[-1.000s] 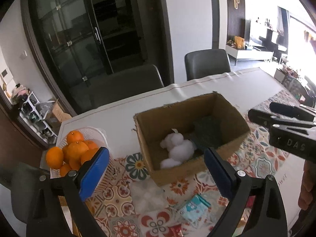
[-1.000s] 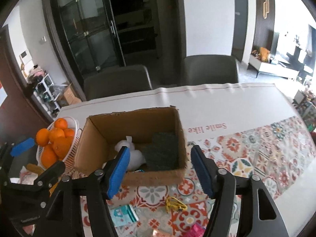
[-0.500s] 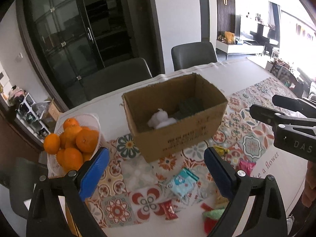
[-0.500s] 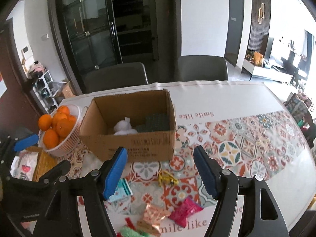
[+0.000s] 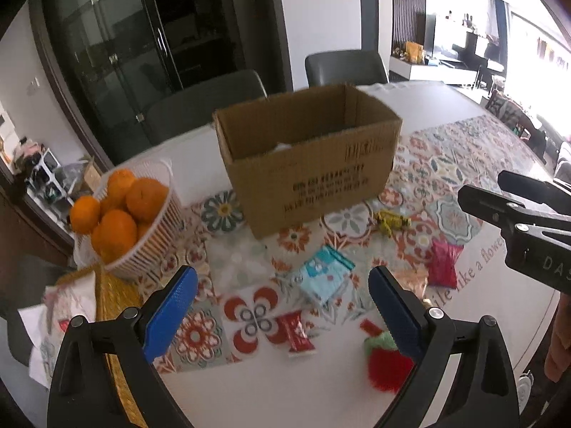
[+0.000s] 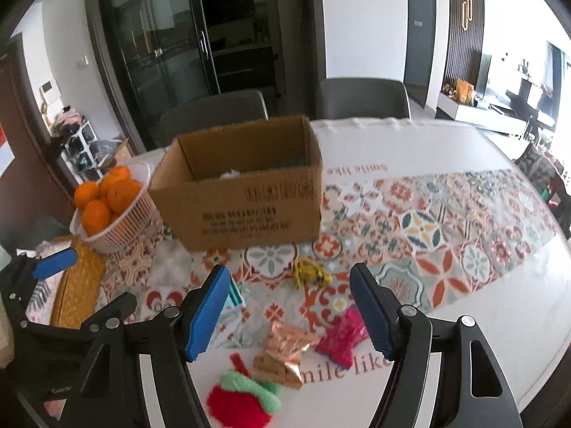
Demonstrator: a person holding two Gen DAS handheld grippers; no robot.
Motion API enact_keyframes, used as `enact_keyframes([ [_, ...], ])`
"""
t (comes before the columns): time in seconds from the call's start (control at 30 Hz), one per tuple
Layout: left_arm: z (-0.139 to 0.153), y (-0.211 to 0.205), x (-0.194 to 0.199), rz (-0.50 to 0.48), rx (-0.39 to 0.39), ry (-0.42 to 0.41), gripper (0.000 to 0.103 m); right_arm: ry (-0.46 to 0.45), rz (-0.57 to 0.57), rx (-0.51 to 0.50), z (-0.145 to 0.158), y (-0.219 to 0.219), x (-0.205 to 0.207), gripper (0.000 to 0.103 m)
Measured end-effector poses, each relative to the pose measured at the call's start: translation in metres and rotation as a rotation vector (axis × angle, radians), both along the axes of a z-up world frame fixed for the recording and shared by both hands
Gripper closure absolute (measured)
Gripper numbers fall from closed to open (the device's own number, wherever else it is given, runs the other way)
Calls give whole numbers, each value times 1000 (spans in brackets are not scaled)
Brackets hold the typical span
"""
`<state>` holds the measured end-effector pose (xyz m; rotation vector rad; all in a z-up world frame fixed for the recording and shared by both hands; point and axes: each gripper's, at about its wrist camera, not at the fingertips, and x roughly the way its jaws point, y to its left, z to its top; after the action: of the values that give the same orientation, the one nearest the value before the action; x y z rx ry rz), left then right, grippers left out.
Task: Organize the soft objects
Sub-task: 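Withdraw both tools from the box toward the snack packets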
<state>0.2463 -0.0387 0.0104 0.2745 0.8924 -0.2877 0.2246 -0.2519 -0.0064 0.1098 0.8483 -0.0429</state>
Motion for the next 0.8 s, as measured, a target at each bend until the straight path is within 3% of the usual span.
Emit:
enact_keyframes([
  [0.8, -85, 8, 13, 47, -19, 279, 6, 305, -84, 134, -102, -8, 8, 32],
])
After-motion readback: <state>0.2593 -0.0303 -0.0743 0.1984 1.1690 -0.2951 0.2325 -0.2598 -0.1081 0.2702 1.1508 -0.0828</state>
